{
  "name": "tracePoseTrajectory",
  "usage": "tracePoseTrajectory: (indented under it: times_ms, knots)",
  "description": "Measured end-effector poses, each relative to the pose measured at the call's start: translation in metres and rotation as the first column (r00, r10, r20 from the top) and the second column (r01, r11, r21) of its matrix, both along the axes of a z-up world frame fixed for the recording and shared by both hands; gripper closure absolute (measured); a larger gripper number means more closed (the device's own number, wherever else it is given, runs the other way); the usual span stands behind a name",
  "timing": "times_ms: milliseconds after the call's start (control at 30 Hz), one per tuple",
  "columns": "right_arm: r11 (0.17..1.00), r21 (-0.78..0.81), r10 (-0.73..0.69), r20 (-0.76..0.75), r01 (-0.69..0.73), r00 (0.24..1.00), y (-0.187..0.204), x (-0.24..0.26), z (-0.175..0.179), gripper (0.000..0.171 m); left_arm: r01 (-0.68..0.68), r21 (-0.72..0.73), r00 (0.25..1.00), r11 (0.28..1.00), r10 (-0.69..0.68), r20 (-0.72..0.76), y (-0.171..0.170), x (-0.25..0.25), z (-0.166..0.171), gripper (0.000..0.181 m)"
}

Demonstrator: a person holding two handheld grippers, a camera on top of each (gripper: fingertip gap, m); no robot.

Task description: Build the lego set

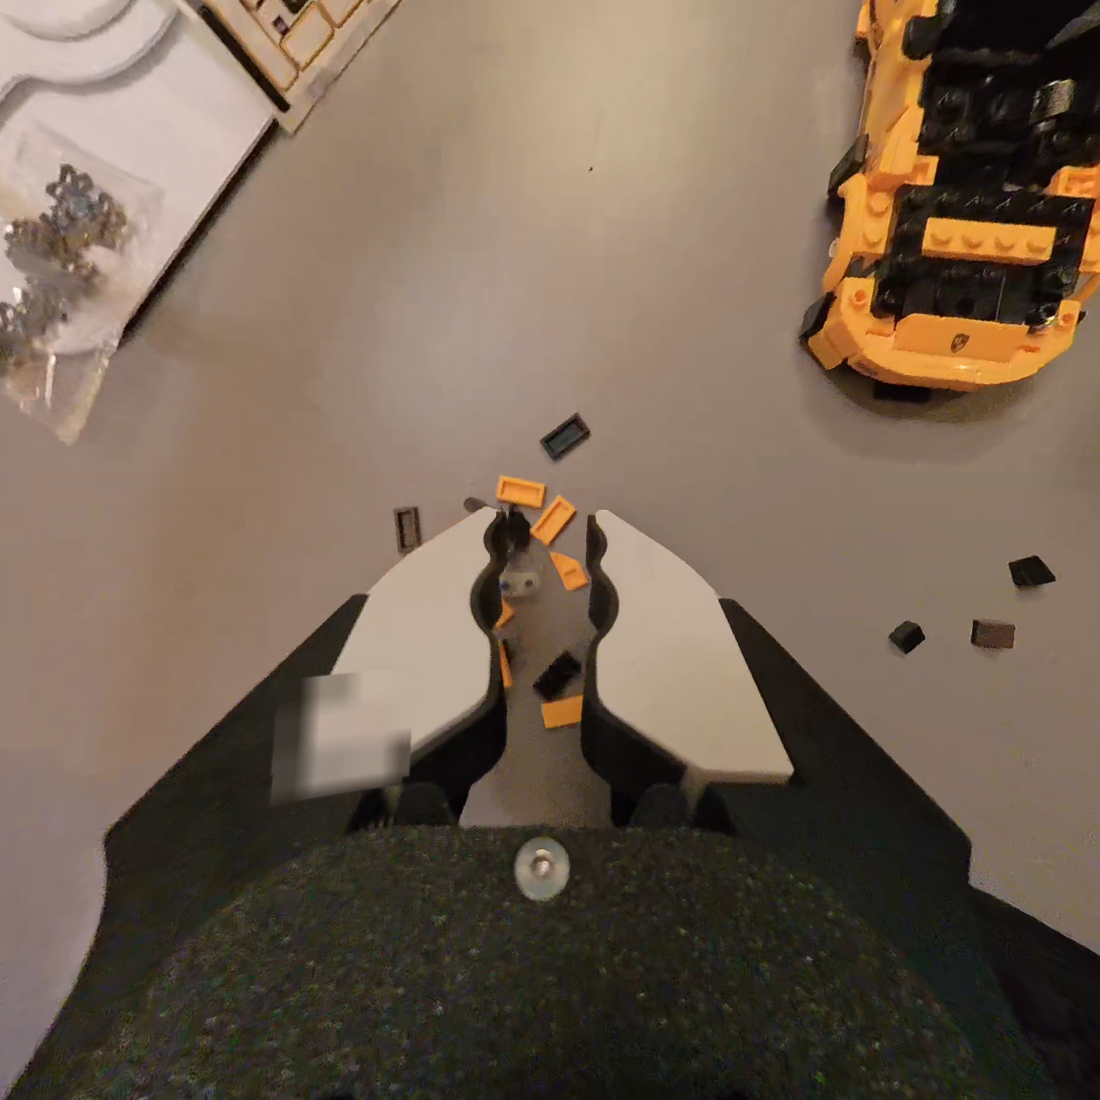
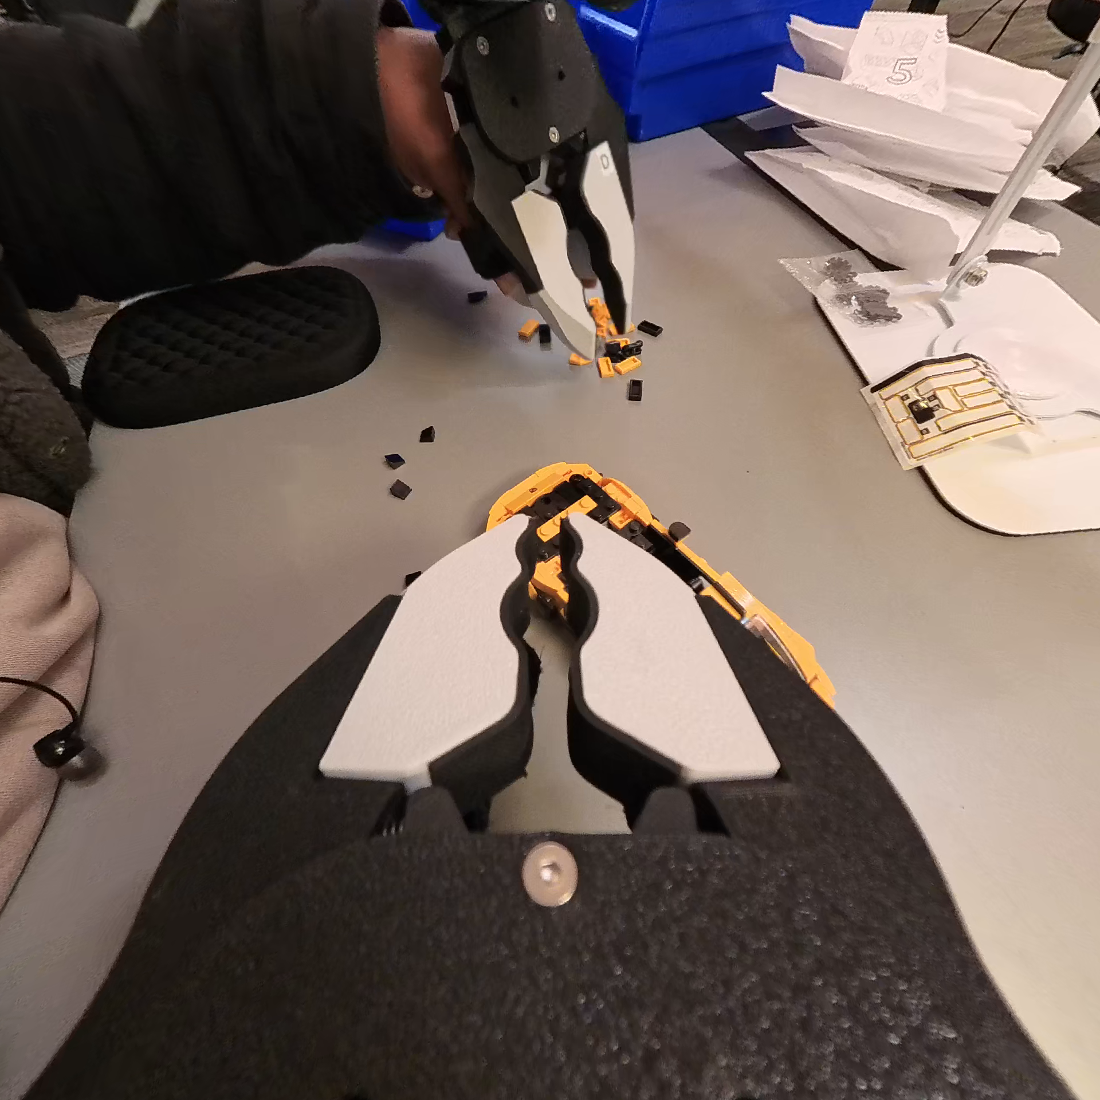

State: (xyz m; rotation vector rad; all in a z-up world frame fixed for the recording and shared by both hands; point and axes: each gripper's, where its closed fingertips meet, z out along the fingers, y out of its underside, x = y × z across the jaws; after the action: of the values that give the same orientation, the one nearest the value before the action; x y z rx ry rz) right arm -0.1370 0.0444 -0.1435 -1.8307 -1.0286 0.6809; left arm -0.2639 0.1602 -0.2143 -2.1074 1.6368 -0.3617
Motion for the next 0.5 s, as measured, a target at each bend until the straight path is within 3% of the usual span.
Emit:
tracePoseTrajectory:
  times_ms: [233, 333, 500]
  knots:
    - [1.000, -0.004, -0.001, -0.004, 0.001, 1.000, 0.000, 0.001, 0.000, 0.165, 0.100, -0.045, 0.995, 0.994, -0.100, 0.006, 0.003, 0.030, -0.009, 0.160]
    - [1.000, -0.005, -0.004, -0.007, 0.004, 1.000, 0.001, 0.003, 0.000, 0.165, 0.124, -0.078, 0.992, 0.989, -0.124, -0.002, 0.001, 0.032, -0.013, 0.172]
    - [1.000, -0.012, -0.002, -0.010, 0.002, 1.000, 0.001, 0.003, -0.001, 0.165, 0.099, -0.105, 0.994, 0.990, -0.102, -0.026, 0.004, 0.015, -0.014, 0.173]
